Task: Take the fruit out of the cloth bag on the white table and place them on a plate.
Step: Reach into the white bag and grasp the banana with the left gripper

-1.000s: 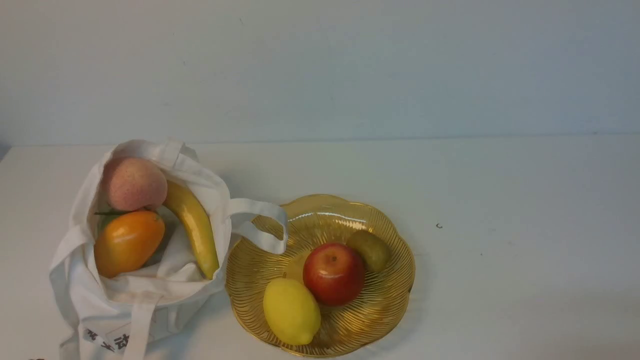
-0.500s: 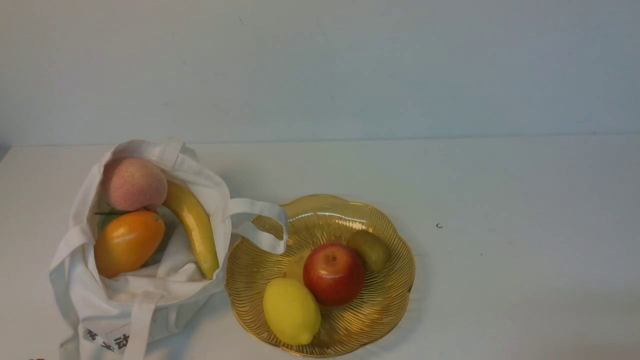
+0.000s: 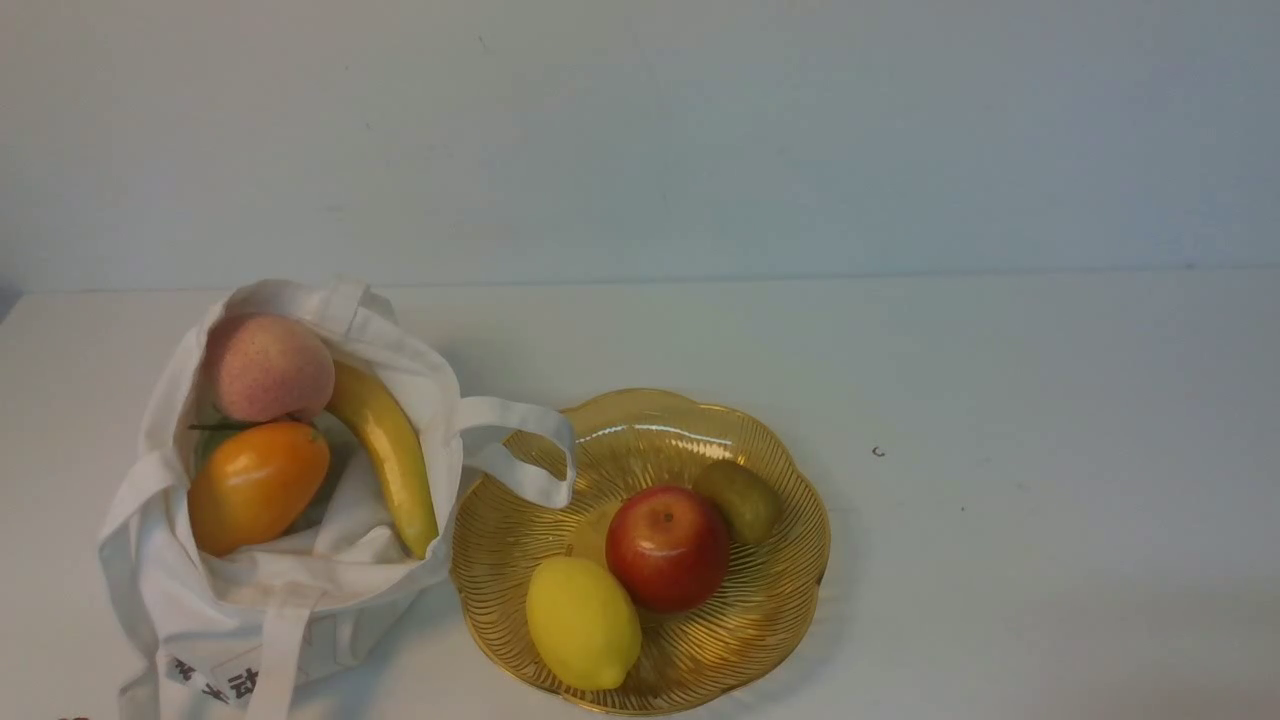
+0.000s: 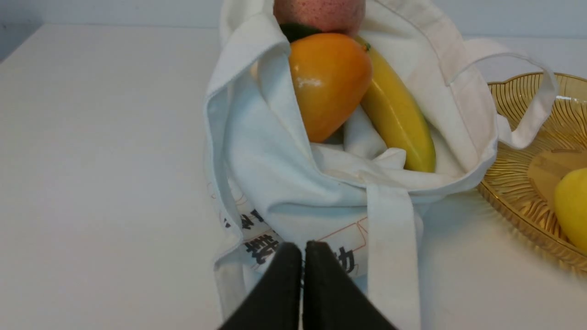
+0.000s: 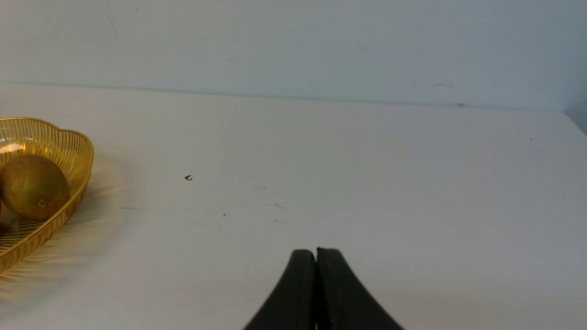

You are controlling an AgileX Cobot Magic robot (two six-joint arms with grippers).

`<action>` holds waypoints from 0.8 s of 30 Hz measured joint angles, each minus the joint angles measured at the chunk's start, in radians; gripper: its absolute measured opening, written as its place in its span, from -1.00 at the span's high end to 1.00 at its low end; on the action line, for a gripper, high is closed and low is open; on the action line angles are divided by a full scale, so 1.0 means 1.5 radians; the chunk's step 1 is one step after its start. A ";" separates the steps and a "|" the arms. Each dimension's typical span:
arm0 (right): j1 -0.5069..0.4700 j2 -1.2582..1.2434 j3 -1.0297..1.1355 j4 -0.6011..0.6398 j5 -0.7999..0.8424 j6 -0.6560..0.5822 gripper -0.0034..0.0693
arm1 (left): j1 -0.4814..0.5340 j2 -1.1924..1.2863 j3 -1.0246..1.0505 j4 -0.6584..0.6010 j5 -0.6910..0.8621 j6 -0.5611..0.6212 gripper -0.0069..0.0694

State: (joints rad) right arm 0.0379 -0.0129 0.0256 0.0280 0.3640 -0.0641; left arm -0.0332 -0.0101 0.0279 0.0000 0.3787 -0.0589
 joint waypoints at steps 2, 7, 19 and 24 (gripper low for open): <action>0.000 0.000 0.000 0.000 0.000 0.000 0.95 | 0.000 0.000 0.000 0.000 0.000 -0.001 0.84; 0.000 0.000 0.000 0.000 0.000 0.000 0.95 | 0.000 0.000 0.000 -0.111 -0.001 -0.072 0.84; 0.000 0.000 0.000 0.000 0.000 0.000 0.95 | 0.000 0.000 0.001 -0.508 -0.045 -0.242 0.84; 0.000 0.000 0.000 0.000 0.000 0.000 0.95 | -0.003 0.007 -0.064 -0.523 0.016 -0.181 0.84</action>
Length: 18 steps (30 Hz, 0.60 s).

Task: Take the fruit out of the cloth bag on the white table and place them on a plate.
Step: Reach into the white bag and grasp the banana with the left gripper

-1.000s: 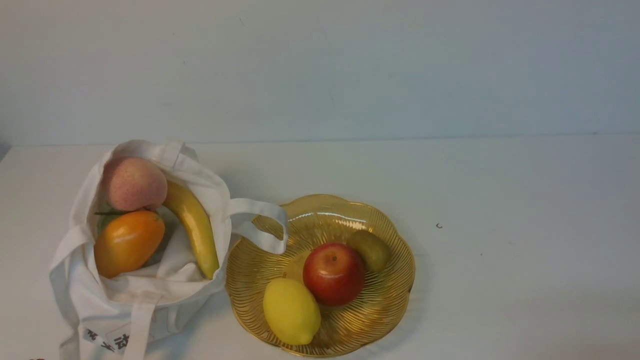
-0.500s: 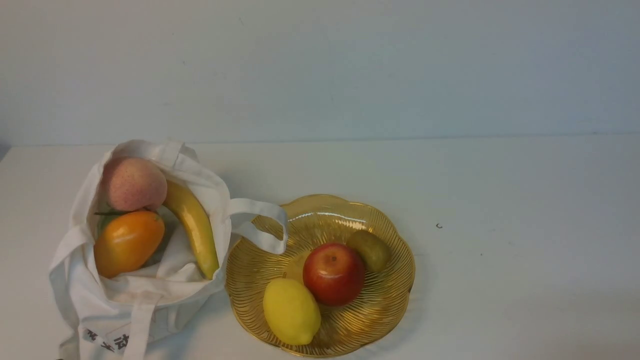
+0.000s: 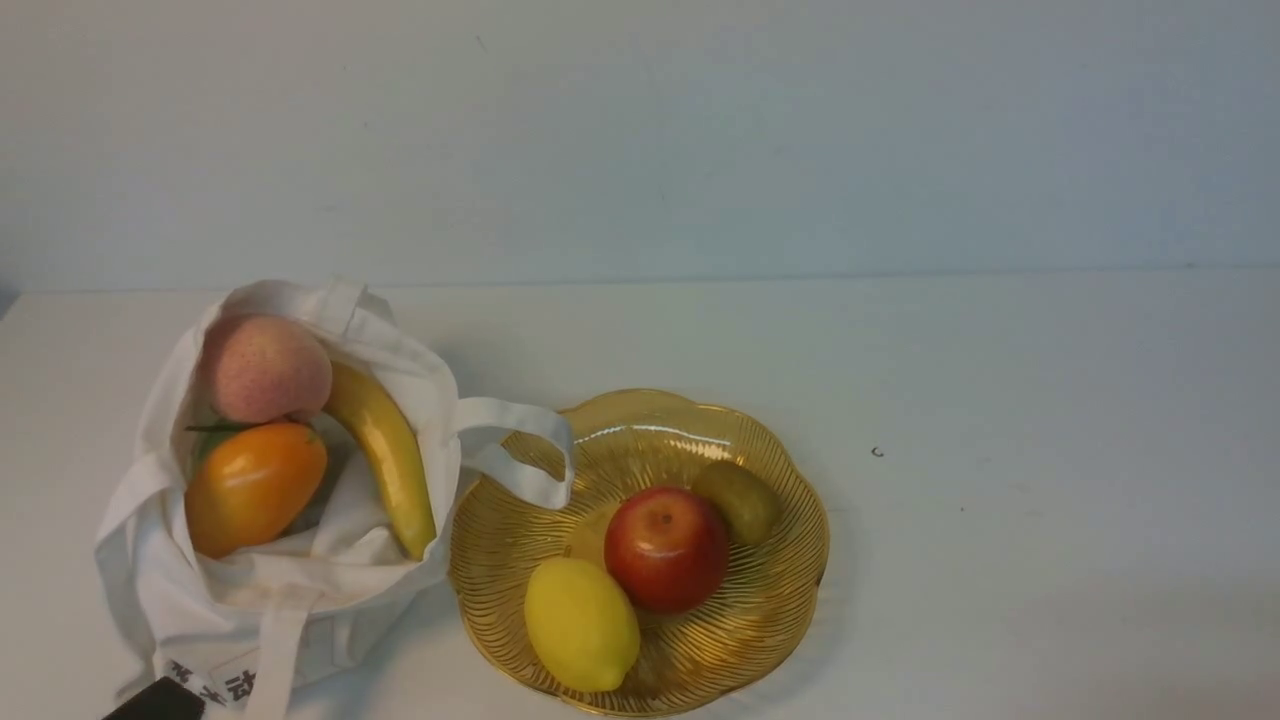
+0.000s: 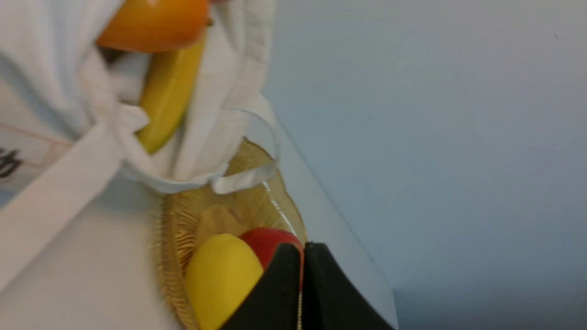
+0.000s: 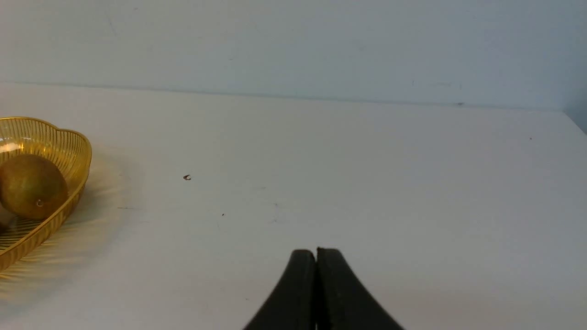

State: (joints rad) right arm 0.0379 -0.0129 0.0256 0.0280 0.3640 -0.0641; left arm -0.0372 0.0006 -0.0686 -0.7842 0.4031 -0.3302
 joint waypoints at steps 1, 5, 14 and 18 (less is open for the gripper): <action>0.000 0.000 0.000 0.000 0.000 0.000 0.95 | 0.000 0.012 -0.029 0.006 0.018 0.021 0.84; 0.000 0.000 0.000 0.000 0.000 0.000 0.95 | -0.002 0.136 -0.156 0.067 0.111 0.097 0.84; 0.000 0.000 0.000 0.000 0.000 0.000 0.95 | -0.002 0.565 -0.436 0.274 0.370 0.214 0.84; 0.000 0.000 0.000 0.000 0.000 0.000 0.95 | -0.002 0.685 -0.494 0.255 0.372 0.254 0.83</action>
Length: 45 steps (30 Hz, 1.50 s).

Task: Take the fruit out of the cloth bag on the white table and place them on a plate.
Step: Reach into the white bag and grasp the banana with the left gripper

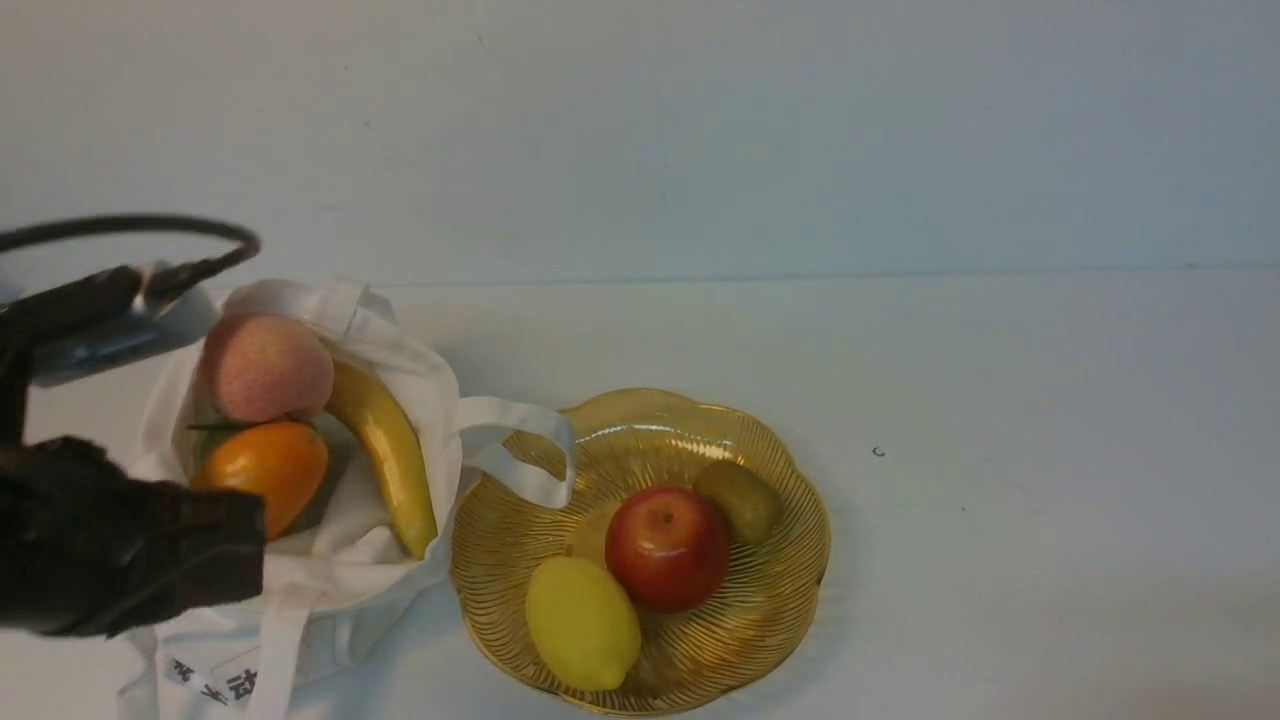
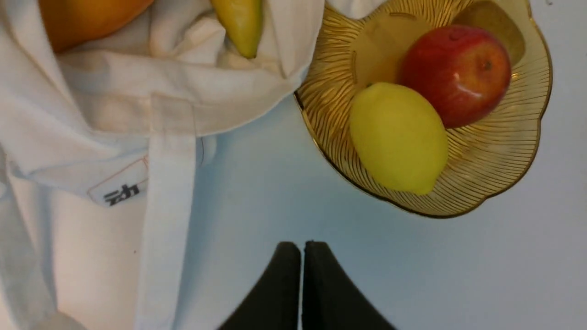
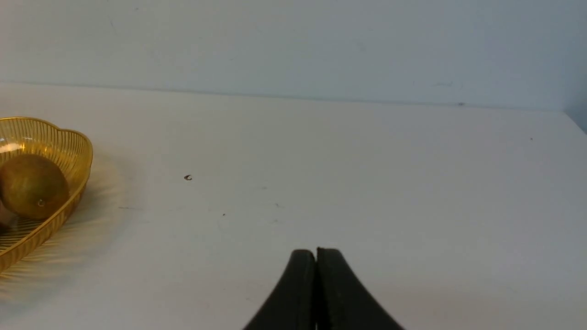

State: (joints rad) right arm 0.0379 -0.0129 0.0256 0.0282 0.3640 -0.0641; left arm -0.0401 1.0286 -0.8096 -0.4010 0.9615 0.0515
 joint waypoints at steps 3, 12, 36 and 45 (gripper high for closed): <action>0.000 0.000 0.000 0.000 0.000 0.000 0.95 | -0.017 0.117 -0.049 -0.049 -0.005 0.053 0.73; 0.000 0.000 0.000 0.000 0.000 0.000 0.95 | -0.072 0.278 -0.101 -0.046 -0.105 0.068 0.17; 0.000 0.000 0.000 0.000 0.000 0.000 0.95 | -0.074 0.456 -0.105 0.013 -0.348 0.069 -0.21; 0.000 0.000 0.000 0.000 0.000 0.000 0.95 | -0.074 0.496 -0.107 0.017 -0.344 0.070 -0.21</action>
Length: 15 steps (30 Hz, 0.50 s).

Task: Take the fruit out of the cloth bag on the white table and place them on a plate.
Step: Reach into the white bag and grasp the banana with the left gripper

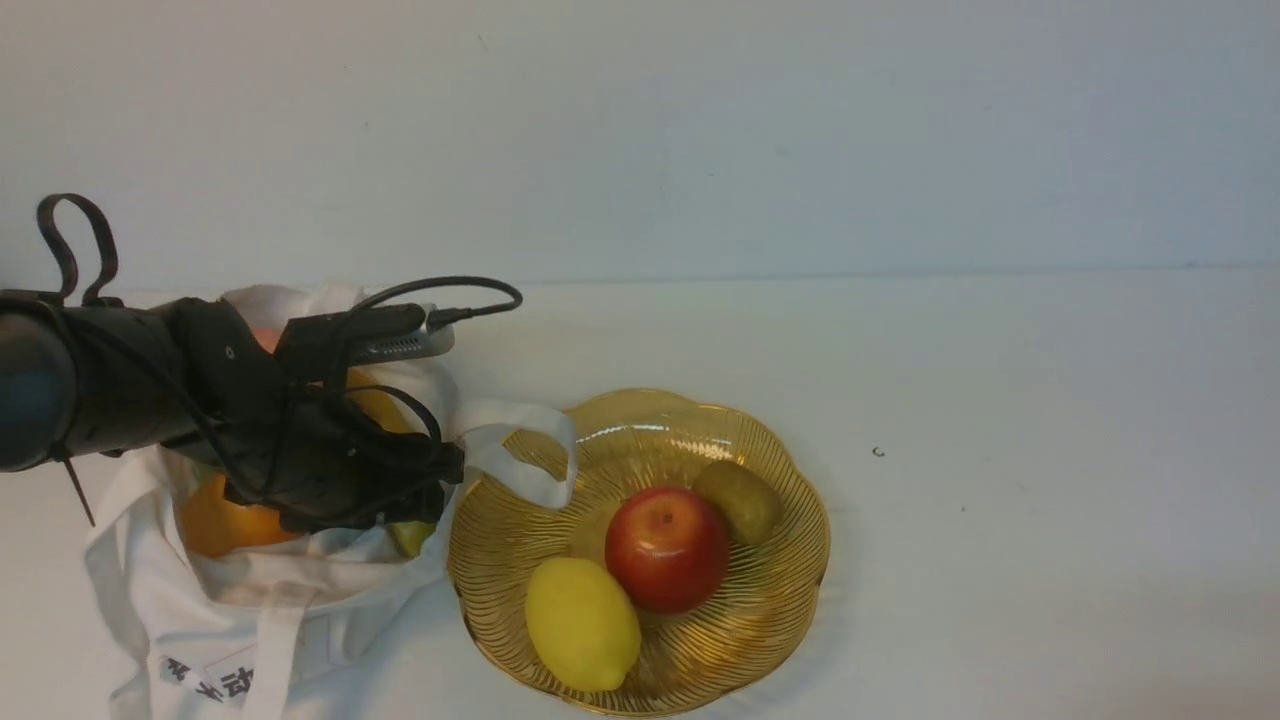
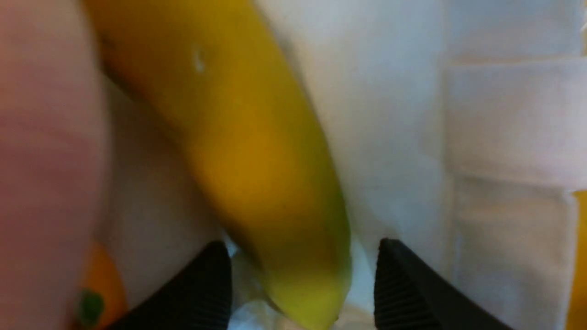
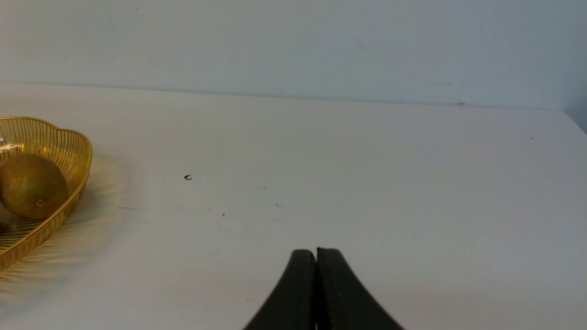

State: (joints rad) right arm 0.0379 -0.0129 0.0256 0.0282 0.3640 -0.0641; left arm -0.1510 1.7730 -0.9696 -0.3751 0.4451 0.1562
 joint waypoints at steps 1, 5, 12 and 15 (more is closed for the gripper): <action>0.000 0.000 0.000 0.000 0.000 0.000 0.95 | 0.000 0.001 0.000 0.000 0.002 0.000 -0.21; 0.000 0.000 0.000 0.000 0.000 0.000 0.95 | 0.000 0.001 0.000 0.000 0.002 0.000 -0.21; 0.000 0.000 0.000 0.000 0.000 0.000 0.95 | 0.000 0.002 0.000 -0.001 -0.008 0.000 -0.21; 0.000 0.000 0.000 0.000 0.000 0.000 0.95 | 0.000 0.004 0.000 -0.001 -0.013 0.000 -0.21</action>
State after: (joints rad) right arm 0.0379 -0.0129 0.0256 0.0282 0.3640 -0.0641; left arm -0.1510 1.7795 -0.9696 -0.3769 0.4255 0.1562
